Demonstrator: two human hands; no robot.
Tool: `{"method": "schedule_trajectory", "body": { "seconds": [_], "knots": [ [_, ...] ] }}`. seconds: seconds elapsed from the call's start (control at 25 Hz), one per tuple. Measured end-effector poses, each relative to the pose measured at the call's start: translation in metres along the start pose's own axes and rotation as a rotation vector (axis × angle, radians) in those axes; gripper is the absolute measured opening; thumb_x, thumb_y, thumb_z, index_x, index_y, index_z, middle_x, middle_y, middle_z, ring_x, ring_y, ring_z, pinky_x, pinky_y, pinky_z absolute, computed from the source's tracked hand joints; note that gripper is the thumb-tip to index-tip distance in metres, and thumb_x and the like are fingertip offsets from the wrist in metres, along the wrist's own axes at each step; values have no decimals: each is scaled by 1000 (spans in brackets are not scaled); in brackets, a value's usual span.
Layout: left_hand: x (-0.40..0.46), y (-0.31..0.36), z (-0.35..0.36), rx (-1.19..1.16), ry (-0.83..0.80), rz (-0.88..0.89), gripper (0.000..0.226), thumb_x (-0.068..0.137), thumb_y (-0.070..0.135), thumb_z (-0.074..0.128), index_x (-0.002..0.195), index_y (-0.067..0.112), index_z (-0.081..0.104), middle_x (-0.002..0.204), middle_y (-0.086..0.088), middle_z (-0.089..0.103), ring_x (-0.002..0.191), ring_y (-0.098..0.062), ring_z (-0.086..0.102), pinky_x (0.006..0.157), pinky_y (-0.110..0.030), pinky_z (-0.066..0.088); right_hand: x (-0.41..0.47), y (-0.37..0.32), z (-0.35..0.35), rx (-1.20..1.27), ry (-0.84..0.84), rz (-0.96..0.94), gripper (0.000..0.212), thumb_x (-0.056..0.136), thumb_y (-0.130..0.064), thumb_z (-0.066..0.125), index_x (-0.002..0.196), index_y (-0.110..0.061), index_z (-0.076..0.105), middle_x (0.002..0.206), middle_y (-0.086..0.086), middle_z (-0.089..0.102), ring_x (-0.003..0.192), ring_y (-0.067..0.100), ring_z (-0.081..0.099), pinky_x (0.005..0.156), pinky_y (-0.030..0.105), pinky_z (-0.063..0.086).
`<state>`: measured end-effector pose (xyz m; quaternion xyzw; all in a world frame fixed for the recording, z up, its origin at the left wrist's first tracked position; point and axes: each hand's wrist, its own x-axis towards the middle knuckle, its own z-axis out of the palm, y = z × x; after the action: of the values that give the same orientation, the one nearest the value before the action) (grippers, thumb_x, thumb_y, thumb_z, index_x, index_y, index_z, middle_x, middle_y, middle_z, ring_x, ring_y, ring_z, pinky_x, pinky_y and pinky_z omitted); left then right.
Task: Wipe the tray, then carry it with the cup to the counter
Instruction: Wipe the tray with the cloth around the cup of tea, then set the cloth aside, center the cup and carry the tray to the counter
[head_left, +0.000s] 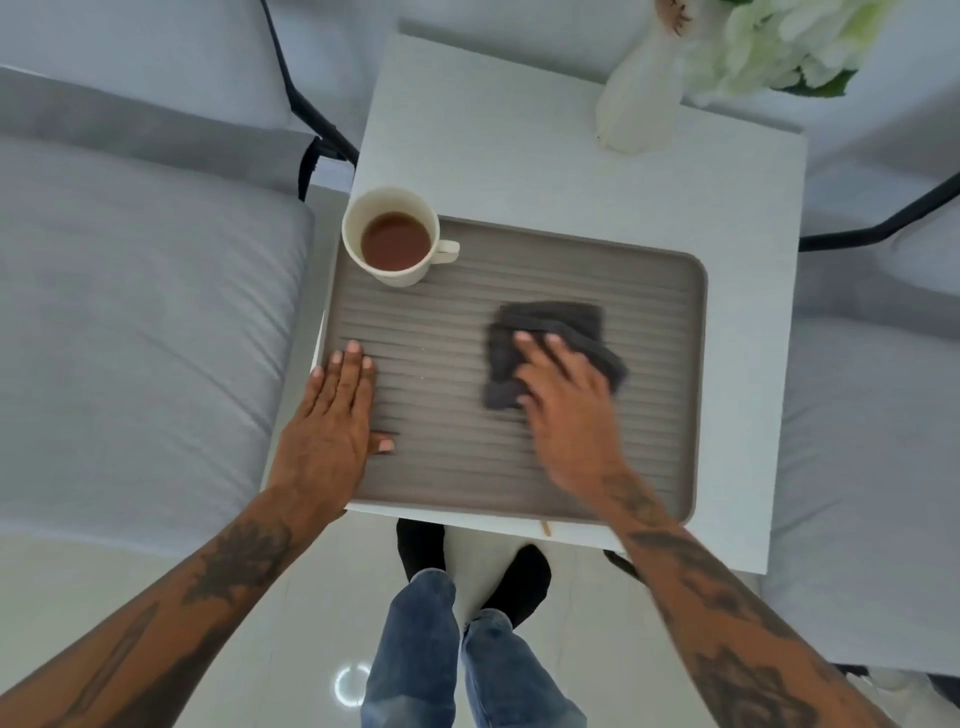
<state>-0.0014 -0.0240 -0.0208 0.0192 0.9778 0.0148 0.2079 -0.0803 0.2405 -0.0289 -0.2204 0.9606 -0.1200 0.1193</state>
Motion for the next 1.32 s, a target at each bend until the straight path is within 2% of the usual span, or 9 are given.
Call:
{"method": "schedule_trajectory", "body": {
  "seconds": [0.16,0.32,0.4,0.6,0.76,0.96,1.08,1.2,1.32],
  "knots": [
    [-1,0,-4,-53,-2,2,86,93,50,43,149,-3,3,159,-22,-3,149,-35,2,122,-42,3,-32,68,-33,225,19,354,49,99,-17,47,147,-18,38,154,4,40,147,22,27,113,51,33],
    [-3,0,-13,-72,-43,-21,99,84,71,-10,148,-3,7,157,-16,0,148,-28,7,122,-43,11,-26,58,-55,618,96,497,35,100,-21,47,135,-19,49,120,6,64,106,21,61,88,34,49],
    [-1,-4,-11,-67,-80,-43,87,91,67,12,148,1,0,158,-12,-6,148,-23,0,122,-40,6,-34,57,-71,808,76,588,27,102,-25,44,128,-24,48,103,1,64,90,18,61,76,31,48],
    [-2,1,-40,-101,-165,-145,91,90,51,54,155,7,8,164,-15,-3,152,-27,0,122,-48,8,-79,64,-121,1739,45,575,21,100,-22,45,118,-19,55,124,0,65,118,13,59,100,33,48],
    [-18,90,-115,-1012,-122,-226,86,72,64,71,146,32,41,153,12,38,140,-2,36,104,-21,41,-119,66,-154,2077,-111,581,48,97,-43,46,135,-15,54,139,10,59,129,26,55,96,44,53],
    [-40,227,-157,-1655,-500,30,60,73,47,80,125,23,62,122,-3,70,112,-19,67,87,-30,56,-152,66,-174,1854,-195,531,49,85,-46,67,128,-26,56,131,7,65,123,32,59,92,47,56],
    [-41,267,-139,-1727,-384,-188,25,81,9,76,106,11,69,100,-9,76,95,-26,72,75,-32,60,-173,87,-172,1392,-23,690,30,92,-27,63,114,-47,62,113,-10,71,104,13,69,81,39,61],
    [-36,294,-118,-1682,-313,-286,18,82,1,73,93,16,70,83,-1,77,77,-13,73,63,-23,57,-193,117,-164,1102,96,750,44,98,-18,52,98,-61,64,96,-27,71,89,-12,64,70,3,49],
    [-19,321,-101,-1535,-250,-269,20,81,7,75,87,25,69,81,6,75,77,-8,71,64,-22,57,-203,148,-143,1061,150,821,37,98,-16,53,102,-50,67,100,-20,73,94,-5,66,74,7,51]
  ]
}}
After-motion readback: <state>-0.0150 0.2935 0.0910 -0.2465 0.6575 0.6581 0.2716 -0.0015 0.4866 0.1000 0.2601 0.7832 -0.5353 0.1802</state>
